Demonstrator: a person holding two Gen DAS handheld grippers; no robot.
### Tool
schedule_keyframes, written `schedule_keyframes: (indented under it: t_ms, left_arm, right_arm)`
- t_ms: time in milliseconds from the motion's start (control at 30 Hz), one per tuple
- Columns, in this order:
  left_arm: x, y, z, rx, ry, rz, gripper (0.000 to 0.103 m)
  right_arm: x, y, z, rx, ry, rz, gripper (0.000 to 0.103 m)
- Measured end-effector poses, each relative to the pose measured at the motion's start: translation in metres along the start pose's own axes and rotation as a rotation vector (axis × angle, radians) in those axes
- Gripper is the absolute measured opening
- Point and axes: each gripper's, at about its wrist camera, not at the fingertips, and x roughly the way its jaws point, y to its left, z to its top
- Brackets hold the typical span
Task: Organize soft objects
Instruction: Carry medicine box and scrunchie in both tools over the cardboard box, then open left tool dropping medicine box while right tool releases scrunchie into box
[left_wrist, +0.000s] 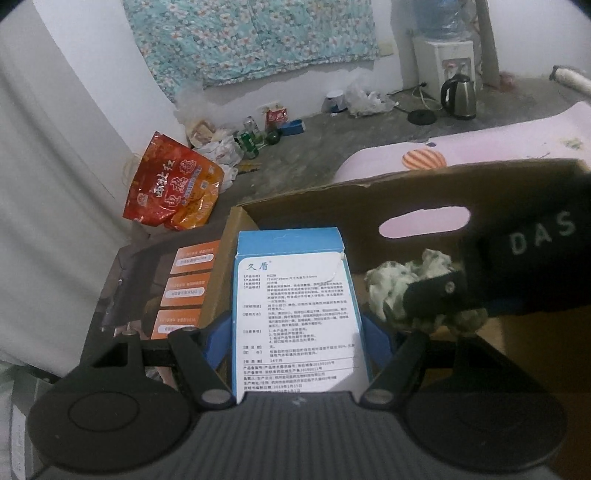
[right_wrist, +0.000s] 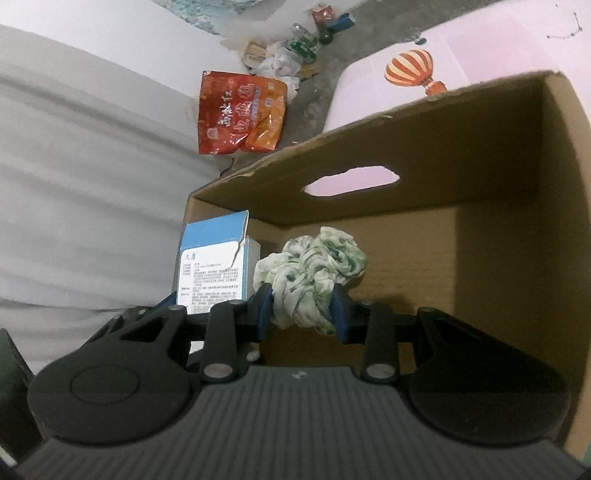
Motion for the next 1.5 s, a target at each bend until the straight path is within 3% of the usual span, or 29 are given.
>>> schedule_keyframes:
  t_ms: [500,933,1067,1233,1500]
  left_arm:
    - [0.011,-0.008,0.007,0.029,-0.007,0.029,0.082]
    - [-0.071,0.039,0.001,-0.08,-0.079,-0.04,0.088]
    - [-0.088,0.059,-0.015,-0.12,-0.059,-0.058,0.088]
    - [-0.121,0.091,-0.053,-0.184,-0.071,-0.096,0.09]
    - [-0.171,0.132,-0.136,-0.304,-0.129,-0.085,0.092]
  right_arm:
    - [0.014,-0.019,0.001,0.077,0.017,0.009,0.036]
    - [-0.021,-0.006,-0.005,0.088,-0.001,0.104,0.036]
    - [-0.039,0.006,-0.016,0.067,0.009,0.148,0.036]
    - [-0.06,0.023,-0.052,0.008,0.118,0.237,0.036]
    - [-0.053,0.051,-0.124,-0.099,0.321,0.219,0.036]
